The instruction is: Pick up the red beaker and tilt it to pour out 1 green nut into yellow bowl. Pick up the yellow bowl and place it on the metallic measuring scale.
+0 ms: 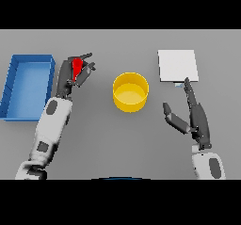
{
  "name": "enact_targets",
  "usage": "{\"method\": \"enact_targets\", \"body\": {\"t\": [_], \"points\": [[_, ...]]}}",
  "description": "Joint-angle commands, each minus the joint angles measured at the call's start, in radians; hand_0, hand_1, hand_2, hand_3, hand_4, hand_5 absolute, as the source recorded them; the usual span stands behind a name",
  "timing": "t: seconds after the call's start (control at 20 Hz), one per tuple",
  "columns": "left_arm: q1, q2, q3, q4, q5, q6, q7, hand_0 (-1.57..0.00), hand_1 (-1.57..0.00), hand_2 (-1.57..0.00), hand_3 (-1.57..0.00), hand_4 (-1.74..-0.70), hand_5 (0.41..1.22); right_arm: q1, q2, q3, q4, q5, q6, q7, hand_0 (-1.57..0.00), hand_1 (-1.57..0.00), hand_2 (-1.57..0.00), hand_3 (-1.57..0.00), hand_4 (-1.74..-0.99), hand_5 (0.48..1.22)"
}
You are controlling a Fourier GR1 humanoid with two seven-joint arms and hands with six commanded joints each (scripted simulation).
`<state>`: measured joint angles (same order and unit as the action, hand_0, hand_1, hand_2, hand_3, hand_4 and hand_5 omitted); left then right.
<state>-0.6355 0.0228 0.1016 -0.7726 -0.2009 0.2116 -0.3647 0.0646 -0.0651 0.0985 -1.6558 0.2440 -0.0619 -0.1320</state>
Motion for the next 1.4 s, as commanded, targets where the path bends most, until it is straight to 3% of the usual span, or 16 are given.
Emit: {"method": "enact_targets", "body": {"t": [0.0,0.3,0.55,0.7,1.0,1.2,1.35], "points": [[0.001,0.009,-0.017,-0.019,-0.015,-0.003,0.021,-1.53,-1.53,-1.53,-1.51,-1.72,1.126,0.004,-0.003,0.003,-0.006,0.007,-0.002,-0.008,0.00,0.00,0.00,0.00,-1.127,0.659],[-0.030,0.132,-0.224,-0.137,-0.230,-0.054,0.159,-1.56,-1.56,-1.56,-1.55,-1.74,1.136,0.029,-0.008,0.013,-0.026,0.027,-0.005,-0.011,0.00,0.00,0.00,0.00,-1.092,0.661],[-0.021,0.138,-0.322,-0.221,-0.300,-0.087,0.245,-1.56,-1.56,-1.56,-1.55,-1.74,1.136,0.035,-0.007,0.021,-0.032,0.031,0.003,-0.002,0.00,0.00,0.00,0.00,-1.092,0.664],[-0.092,0.173,-0.417,-0.214,-0.416,-0.124,0.332,-1.57,-1.57,-1.57,-1.56,-1.74,1.152,0.029,0.000,0.025,-0.032,0.022,0.010,-0.005,0.00,0.00,0.00,0.00,-1.086,0.679],[-0.262,0.218,-0.635,-0.142,-0.622,-0.291,0.365,-1.57,-1.57,-1.57,-1.57,-1.74,1.199,0.028,-0.003,0.032,-0.035,0.036,0.008,-0.016,0.00,0.00,0.00,0.00,-1.068,0.689],[-0.368,0.216,-0.752,-0.064,-0.733,-0.399,0.357,-1.57,-1.57,-1.57,-1.57,-1.58,1.212,0.036,0.000,0.024,-0.041,0.018,0.013,-0.023,0.00,0.00,0.00,0.00,-1.063,0.681],[-0.430,0.200,-0.818,-0.019,-0.802,-0.449,0.348,-1.57,-1.57,-1.57,-1.57,-1.66,1.216,0.025,0.006,0.025,-0.028,0.012,0.019,0.002,0.00,0.00,0.00,0.00,-1.056,0.672]]}}
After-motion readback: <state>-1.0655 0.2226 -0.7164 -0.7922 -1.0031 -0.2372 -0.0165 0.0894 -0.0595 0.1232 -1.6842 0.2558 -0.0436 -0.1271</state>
